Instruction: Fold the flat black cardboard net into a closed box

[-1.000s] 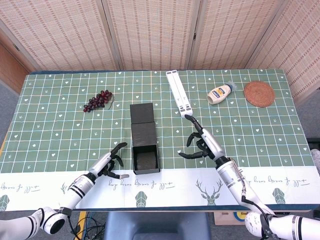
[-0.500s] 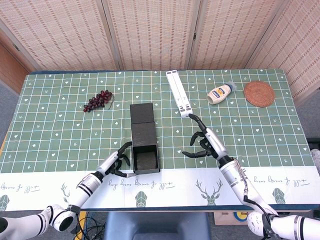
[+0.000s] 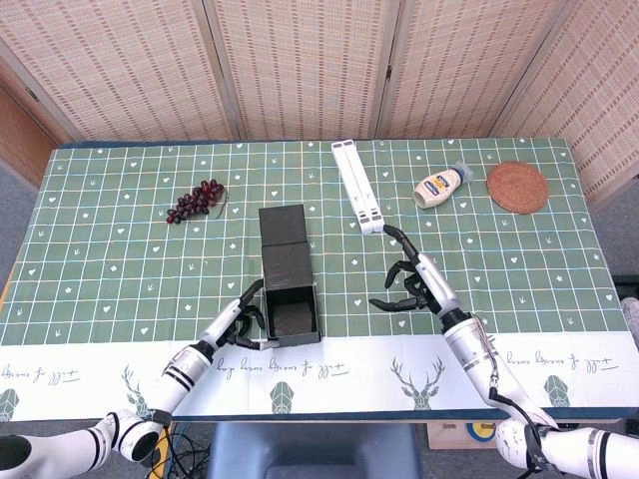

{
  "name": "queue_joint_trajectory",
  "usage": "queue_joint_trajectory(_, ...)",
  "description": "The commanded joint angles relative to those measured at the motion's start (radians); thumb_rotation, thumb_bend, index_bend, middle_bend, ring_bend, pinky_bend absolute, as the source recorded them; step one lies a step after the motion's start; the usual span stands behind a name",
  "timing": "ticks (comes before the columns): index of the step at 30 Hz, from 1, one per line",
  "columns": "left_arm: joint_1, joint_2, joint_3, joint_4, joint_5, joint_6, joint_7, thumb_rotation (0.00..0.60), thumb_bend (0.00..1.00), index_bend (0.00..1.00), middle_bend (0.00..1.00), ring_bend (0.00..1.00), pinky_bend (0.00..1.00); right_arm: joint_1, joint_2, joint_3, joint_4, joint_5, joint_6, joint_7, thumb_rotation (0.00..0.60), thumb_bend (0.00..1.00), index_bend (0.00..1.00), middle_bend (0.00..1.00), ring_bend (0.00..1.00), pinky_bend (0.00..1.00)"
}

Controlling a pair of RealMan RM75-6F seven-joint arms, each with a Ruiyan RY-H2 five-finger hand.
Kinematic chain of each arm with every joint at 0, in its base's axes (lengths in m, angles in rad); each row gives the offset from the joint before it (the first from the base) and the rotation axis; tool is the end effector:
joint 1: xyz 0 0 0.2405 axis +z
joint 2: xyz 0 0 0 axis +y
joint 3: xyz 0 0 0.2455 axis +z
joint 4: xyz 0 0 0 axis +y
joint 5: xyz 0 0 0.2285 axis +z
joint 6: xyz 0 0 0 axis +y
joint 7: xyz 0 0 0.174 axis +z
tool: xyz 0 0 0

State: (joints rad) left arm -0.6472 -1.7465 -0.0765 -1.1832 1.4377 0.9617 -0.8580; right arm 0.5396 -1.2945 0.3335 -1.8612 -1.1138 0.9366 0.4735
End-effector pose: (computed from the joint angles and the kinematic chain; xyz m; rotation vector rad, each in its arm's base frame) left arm -0.1656 0.3303 -0.1076 -1.5108 -1.9616 -1.4207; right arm -0.1202 -0.3385 0.0324 1.2868 -1.8877 1.5147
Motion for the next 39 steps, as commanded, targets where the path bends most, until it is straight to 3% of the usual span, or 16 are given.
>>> queue_joint_trajectory(1,0.012,-0.028,-0.012,0.022,-0.003,0.028,-0.001,0.600,0.09,0.07,0.04,0.54,0.81,0.001,-0.002,0.000,0.006,0.005,-0.002,0.004,0.600,0.03,0.00,0.00,0.56,1.00)
queue_joint_trajectory(7,0.018,-0.055,-0.018,0.050,0.008,0.049,-0.025,0.600,0.09,0.24,0.21,0.57,0.81,0.010,-0.013,-0.006,0.021,0.024,-0.017,-0.004,0.600,0.09,0.00,0.01,0.56,1.00)
queue_joint_trajectory(12,0.025,-0.059,-0.019,0.060,0.011,0.058,-0.040,0.600,0.09,0.30,0.28,0.58,0.81,0.020,-0.027,-0.007,0.032,0.044,-0.022,-0.016,0.600,0.11,0.00,0.02,0.56,1.00)
queue_joint_trajectory(24,0.041,0.009,-0.020,0.013,0.052,0.116,-0.077,0.600,0.09,0.32,0.31,0.58,0.81,0.066,-0.083,0.011,0.099,0.185,-0.052,-0.072,0.600,0.20,0.00,0.05,0.56,1.00)
queue_joint_trajectory(29,0.047,0.075,-0.013,-0.059,0.088,0.158,-0.076,0.600,0.09,0.32,0.32,0.58,0.81,0.121,-0.127,0.021,0.174,0.262,-0.081,-0.135,0.600,0.14,0.00,0.09,0.56,1.00)
queue_joint_trajectory(39,0.054,0.171,0.015,-0.222,0.139,0.198,-0.021,0.600,0.09,0.32,0.32,0.57,0.81,0.228,-0.272,0.057,0.286,0.378,-0.094,-0.222,0.600,0.18,0.00,0.10,0.56,1.00)
